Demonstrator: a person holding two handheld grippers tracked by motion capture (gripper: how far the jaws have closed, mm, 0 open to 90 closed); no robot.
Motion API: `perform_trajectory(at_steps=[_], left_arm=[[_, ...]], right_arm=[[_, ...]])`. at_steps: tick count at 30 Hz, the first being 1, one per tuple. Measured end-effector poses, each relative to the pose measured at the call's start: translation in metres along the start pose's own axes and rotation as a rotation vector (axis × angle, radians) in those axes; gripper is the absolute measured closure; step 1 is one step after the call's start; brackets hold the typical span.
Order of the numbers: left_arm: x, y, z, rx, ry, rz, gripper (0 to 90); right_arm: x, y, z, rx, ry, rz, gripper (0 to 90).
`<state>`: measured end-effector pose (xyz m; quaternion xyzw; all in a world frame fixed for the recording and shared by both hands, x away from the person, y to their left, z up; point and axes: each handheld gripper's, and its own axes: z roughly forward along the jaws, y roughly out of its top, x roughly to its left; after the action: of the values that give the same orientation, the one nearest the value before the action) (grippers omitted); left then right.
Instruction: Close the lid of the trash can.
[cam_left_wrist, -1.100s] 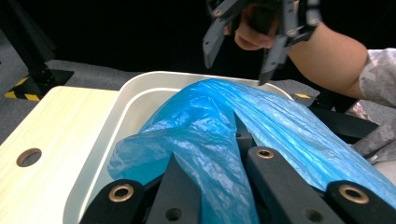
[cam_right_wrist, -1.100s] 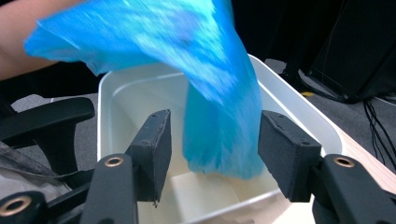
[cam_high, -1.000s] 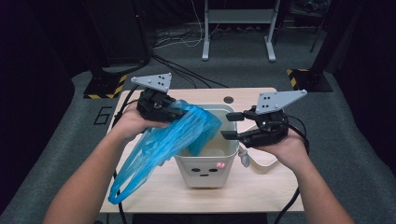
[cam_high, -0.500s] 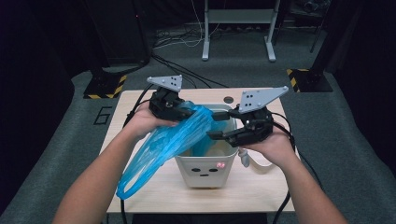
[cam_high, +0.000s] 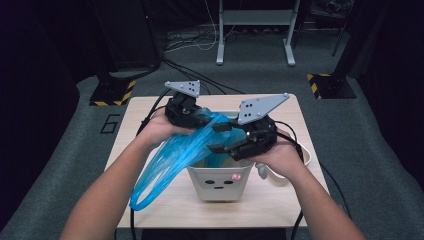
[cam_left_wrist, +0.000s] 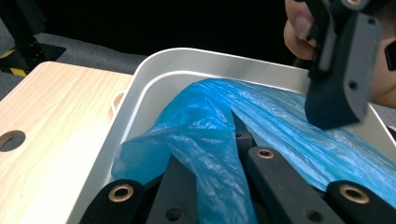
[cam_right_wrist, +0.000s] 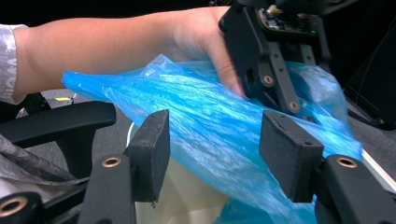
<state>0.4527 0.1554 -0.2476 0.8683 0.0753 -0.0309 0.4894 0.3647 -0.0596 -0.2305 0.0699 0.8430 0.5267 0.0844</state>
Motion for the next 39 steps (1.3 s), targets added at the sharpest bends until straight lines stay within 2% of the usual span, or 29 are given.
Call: perform_trajectory(at_steps=[11,14,16,18,19,20,21,22,23,24,26,28,31,34,39], left_arm=[[0.004,0.0,0.003,0.002,-0.005,-0.016,87.0],[0.006,-0.002,0.003,-0.011,-0.009,-0.027,87.0],[0.006,-0.002,0.003,-0.015,-0.01,-0.026,87.0],[0.006,-0.002,0.003,-0.017,-0.011,-0.025,87.0],[0.006,-0.002,0.003,-0.017,-0.011,-0.025,86.9],[0.006,-0.001,0.002,-0.016,-0.012,-0.022,86.9],[0.006,-0.001,0.001,-0.022,-0.011,-0.026,86.9],[0.006,-0.002,0.001,-0.025,-0.011,-0.027,86.8],[0.006,-0.002,0.001,-0.025,-0.011,-0.027,86.7],[0.006,-0.002,0.0,-0.026,-0.009,-0.027,86.5],[0.006,-0.002,0.0,-0.026,-0.009,-0.027,84.8],[0.006,-0.002,0.0,-0.029,-0.01,-0.025,77.9],[0.006,-0.001,-0.002,-0.042,0.004,-0.036,60.8],[0.004,0.001,-0.012,-0.061,0.037,-0.035,51.7],[0.002,0.004,-0.026,-0.068,0.048,-0.042,42.5]], right_arm=[[0.004,0.006,0.012,0.021,0.017,-0.03,42.3],[0.004,0.006,0.014,0.034,0.017,-0.044,46.3],[0.003,0.006,0.015,0.042,0.011,-0.046,51.2],[0.002,0.005,0.015,0.05,0.002,-0.045,60.0],[0.002,0.005,0.015,0.05,0.002,-0.045,60.0],[0.002,0.005,0.015,0.05,-0.001,-0.039,65.0],[0.001,0.004,0.014,0.043,0.0,-0.026,75.3],[0.0,0.004,0.013,0.041,0.003,-0.024,79.1],[0.0,0.004,0.013,0.041,0.003,-0.024,79.1],[0.0,0.003,0.012,0.036,-0.001,-0.022,87.1],[0.001,0.003,0.01,0.031,-0.002,-0.028,89.9],[0.002,0.003,0.009,0.033,0.0,-0.029,90.0],[0.002,0.002,0.007,0.038,-0.004,-0.037,90.0],[0.002,0.001,0.005,0.039,-0.006,-0.035,89.9],[-0.001,-0.002,0.0,0.034,-0.012,-0.018,82.8]])
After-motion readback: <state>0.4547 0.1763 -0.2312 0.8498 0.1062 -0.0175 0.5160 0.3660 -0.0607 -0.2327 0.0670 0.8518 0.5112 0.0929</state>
